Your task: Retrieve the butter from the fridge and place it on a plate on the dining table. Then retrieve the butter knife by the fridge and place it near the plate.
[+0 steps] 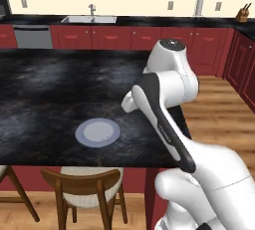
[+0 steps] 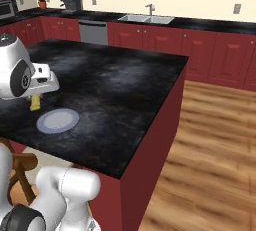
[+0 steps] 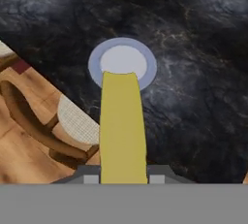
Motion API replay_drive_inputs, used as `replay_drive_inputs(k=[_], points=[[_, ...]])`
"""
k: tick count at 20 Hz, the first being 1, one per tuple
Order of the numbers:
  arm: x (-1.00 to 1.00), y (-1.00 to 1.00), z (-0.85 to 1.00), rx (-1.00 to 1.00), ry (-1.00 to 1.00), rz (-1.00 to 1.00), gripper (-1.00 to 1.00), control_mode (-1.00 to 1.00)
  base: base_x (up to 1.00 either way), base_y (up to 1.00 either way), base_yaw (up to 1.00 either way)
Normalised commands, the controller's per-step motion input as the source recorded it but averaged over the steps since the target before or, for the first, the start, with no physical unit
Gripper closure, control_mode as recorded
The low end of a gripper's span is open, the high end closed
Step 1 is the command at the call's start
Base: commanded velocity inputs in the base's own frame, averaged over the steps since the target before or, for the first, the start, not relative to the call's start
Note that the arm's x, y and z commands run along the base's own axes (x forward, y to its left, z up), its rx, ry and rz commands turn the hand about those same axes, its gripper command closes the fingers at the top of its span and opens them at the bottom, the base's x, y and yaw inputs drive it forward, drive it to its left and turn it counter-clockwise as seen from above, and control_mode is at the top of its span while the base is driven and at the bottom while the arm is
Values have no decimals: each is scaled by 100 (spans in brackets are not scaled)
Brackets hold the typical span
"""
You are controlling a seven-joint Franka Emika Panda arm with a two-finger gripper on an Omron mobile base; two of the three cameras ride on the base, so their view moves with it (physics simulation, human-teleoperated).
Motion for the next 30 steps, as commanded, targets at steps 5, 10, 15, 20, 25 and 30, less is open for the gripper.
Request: replay_drive_inputs(k=[5, 10, 15, 20, 25, 30], points=[[98, 51, -42, -6, 6, 0, 100, -100, 0, 0, 0], [99, 42, -46, 0, 22, 1, 100, -100, 0, 0, 0], [64, 36, -43, -7, 9, 3, 100, -100, 0, 0, 0], [23, 1, -40, -6, 6, 0, 100, -100, 0, 0, 0], [30, 12, -51, 0, 0, 0, 100, -100, 0, 0, 0], [48, 22, -40, -3, 0, 0, 100, -100, 0, 0, 0]])
